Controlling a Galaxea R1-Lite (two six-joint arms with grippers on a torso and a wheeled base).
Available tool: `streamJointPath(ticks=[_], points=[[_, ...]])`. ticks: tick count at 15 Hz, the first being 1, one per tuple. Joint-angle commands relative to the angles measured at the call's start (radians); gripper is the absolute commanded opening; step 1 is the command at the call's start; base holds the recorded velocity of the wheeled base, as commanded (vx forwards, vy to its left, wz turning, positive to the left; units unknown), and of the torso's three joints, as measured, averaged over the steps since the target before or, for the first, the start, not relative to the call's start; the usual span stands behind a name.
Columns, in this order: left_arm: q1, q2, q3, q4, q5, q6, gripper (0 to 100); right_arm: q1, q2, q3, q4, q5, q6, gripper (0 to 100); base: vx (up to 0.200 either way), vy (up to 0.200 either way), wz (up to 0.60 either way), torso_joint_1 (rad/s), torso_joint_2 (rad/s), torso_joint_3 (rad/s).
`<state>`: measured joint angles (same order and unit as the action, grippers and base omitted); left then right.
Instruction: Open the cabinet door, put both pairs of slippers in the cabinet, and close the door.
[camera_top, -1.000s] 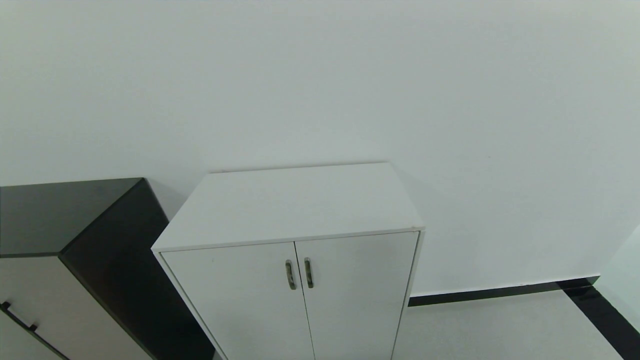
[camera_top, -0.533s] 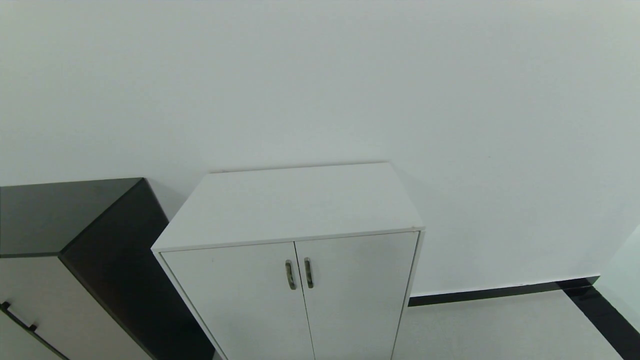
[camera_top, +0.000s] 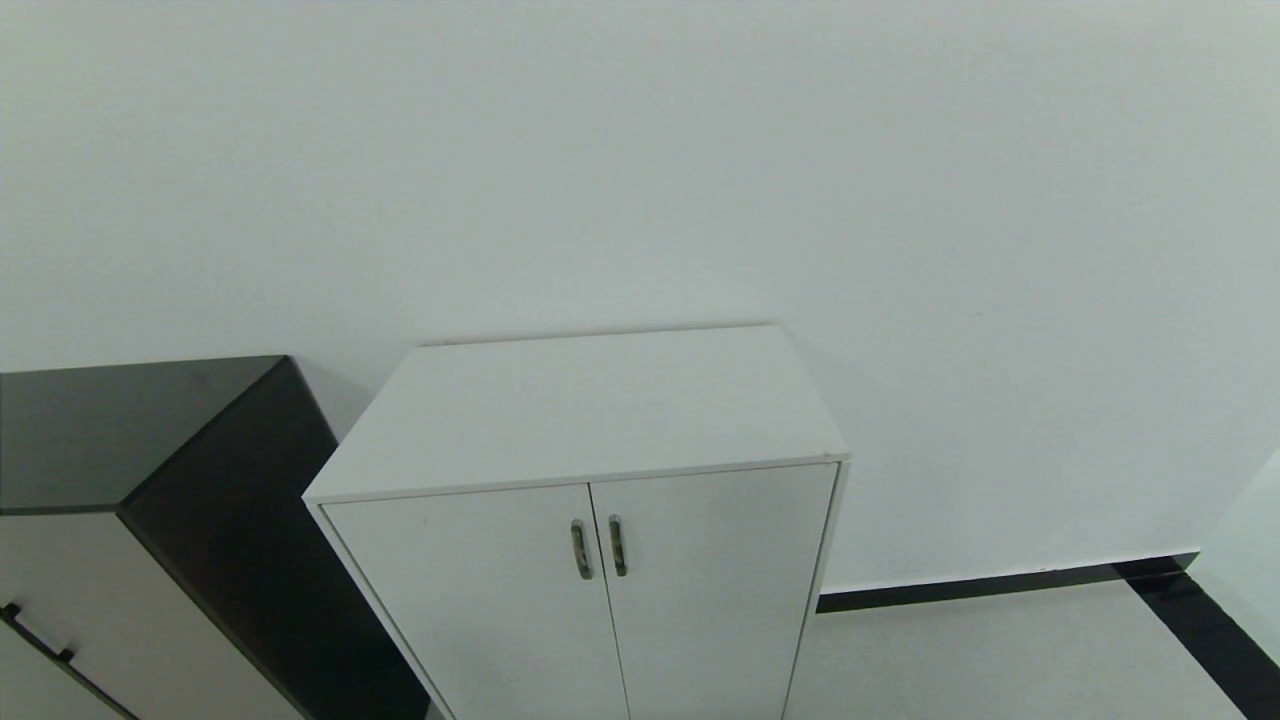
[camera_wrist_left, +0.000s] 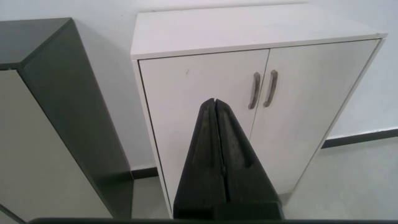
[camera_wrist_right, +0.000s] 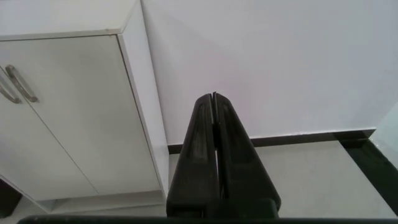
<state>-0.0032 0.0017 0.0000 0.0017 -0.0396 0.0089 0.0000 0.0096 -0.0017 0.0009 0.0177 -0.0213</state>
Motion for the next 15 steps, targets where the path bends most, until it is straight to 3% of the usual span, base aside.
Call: streamJointPath(ticks=[1,15], points=[[0.000,0.000,0.000,0.000,0.000,0.000,0,0.000,-0.008,0.002,0.001,-0.001,0.006,0,0.000,0.000,0.00,0.000,0.00,0.000],[0.000,0.000,0.000,0.000,0.000,0.000,0,0.000,-0.008,0.002,-0.001,0.001,0.014,0,0.000,0.000,0.00,0.000,0.00,0.000]])
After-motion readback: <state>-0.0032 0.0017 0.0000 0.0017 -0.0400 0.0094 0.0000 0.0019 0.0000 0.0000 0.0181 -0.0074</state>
